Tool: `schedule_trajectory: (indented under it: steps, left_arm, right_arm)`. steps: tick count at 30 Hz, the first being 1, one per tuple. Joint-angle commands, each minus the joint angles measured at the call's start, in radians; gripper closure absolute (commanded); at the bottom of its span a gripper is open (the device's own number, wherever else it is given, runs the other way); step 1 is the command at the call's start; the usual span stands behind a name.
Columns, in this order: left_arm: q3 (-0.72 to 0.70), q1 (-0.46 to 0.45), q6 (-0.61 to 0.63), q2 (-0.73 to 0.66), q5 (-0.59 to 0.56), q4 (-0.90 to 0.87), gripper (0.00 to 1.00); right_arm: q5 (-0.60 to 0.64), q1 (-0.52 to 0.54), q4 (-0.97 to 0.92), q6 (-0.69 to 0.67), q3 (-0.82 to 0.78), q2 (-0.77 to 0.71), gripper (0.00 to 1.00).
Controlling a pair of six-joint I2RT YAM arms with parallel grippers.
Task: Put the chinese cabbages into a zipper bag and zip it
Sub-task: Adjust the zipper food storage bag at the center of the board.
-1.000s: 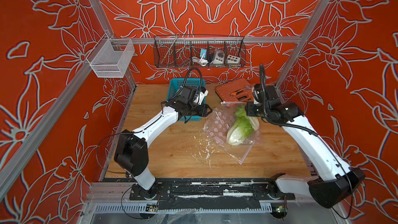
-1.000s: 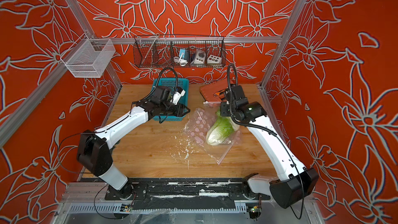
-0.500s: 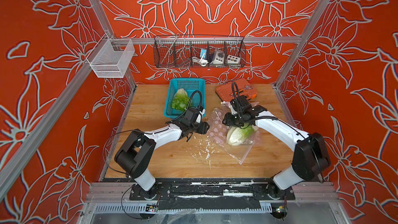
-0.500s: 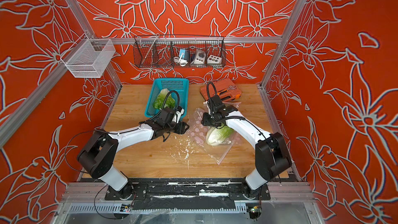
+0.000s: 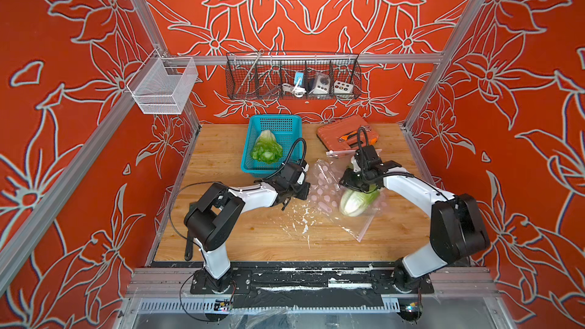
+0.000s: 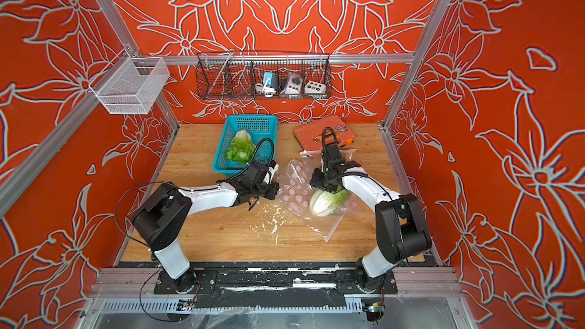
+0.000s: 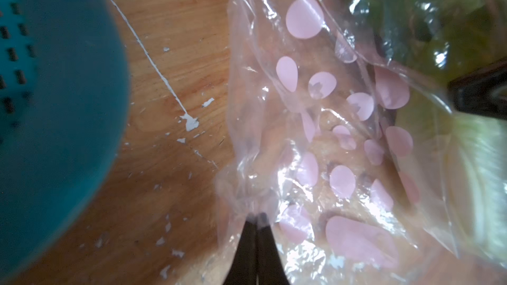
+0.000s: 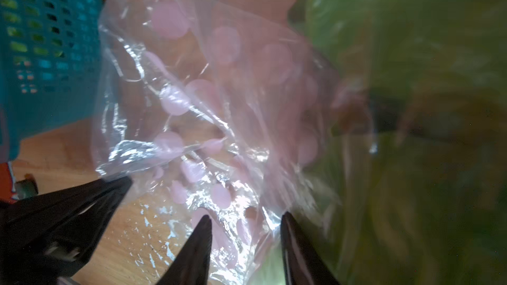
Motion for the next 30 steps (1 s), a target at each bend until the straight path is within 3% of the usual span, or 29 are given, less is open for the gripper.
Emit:
schedule_trajectory:
  steps: [1,7,12,17,21,25,30]
  left_arm:
    - [0.013,0.005,0.027,-0.132,-0.013,-0.062,1.00]
    - [0.032,0.084,0.030,-0.310,-0.027,-0.244,1.00]
    - [0.026,0.256,0.021,-0.482,0.032,-0.334,1.00]
    - [-0.017,0.382,-0.024,-0.585,0.059,-0.356,1.00]
    - [-0.111,0.463,-0.072,-0.607,0.038,-0.338,1.00]
    - [-0.157,0.492,-0.092,-0.613,0.005,-0.330,1.00]
    - [-0.179,0.501,-0.086,-0.606,-0.058,-0.341,1.00]
  right_arm:
    - [0.093,-0.067,-0.055,-0.006,-0.034,-0.055,0.57]
    - [0.150,-0.120,-0.081,-0.025,-0.014,-0.087,0.58]
    - [0.186,-0.137,-0.132,-0.099,0.056,-0.060,0.57]
    - [0.060,-0.111,-0.128,-0.068,0.066,-0.057,0.56]
    - [-0.029,0.010,-0.062,0.034,-0.002,-0.119,0.54]
    - [-0.126,0.127,0.054,0.156,-0.085,-0.119,0.52]
    - [-0.194,0.154,0.183,0.202,-0.126,-0.066,0.50]
